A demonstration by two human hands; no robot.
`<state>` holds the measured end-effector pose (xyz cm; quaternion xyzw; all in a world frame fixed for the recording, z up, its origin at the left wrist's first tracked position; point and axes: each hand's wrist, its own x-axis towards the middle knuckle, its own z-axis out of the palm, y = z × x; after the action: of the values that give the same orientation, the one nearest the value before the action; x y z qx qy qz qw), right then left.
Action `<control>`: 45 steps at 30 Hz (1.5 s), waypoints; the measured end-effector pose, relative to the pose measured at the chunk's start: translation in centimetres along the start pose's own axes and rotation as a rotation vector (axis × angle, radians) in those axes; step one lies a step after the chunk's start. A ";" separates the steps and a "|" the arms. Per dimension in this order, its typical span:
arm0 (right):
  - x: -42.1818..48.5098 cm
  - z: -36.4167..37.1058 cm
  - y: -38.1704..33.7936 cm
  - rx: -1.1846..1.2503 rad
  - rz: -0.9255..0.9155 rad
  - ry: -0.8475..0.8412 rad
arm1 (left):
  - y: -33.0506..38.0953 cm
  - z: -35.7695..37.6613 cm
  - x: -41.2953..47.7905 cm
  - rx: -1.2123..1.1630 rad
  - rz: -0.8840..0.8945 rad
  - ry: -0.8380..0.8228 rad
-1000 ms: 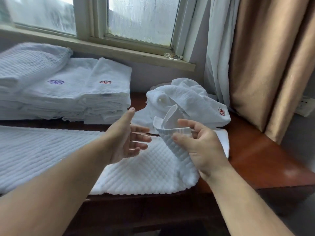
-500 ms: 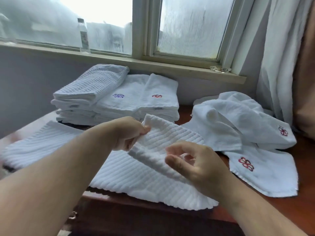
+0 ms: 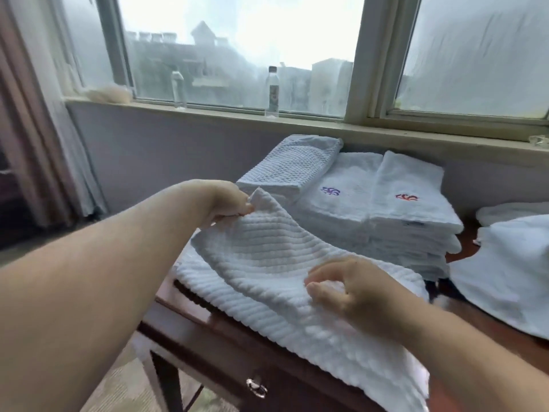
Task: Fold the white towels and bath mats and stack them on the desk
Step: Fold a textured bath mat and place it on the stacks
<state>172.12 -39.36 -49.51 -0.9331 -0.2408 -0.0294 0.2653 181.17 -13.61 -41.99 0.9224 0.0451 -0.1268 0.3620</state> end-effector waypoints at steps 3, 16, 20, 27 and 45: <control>1.6 1.6 -0.3 -0.042 -0.002 -0.059 | -1.5 -1.5 0.4 0.235 -0.019 0.089; 3.5 3.4 -0.7 -0.222 -0.087 0.008 | -8.6 0.9 4.2 0.250 0.048 0.402; 2.7 4.5 -0.6 -0.211 -0.057 -0.034 | -10.2 0.4 4.0 0.392 0.000 0.351; 2.2 5.5 -0.2 -0.241 -0.058 -0.013 | -12.0 3.8 2.4 0.563 0.209 0.680; -6.1 1.8 1.7 1.154 0.718 0.508 | -9.3 9.6 -0.8 0.608 0.375 0.154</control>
<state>167.35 -42.36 -52.97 -0.6306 0.1721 -0.0245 0.7564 176.82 -13.28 -54.71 0.9870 -0.1374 0.0040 0.0839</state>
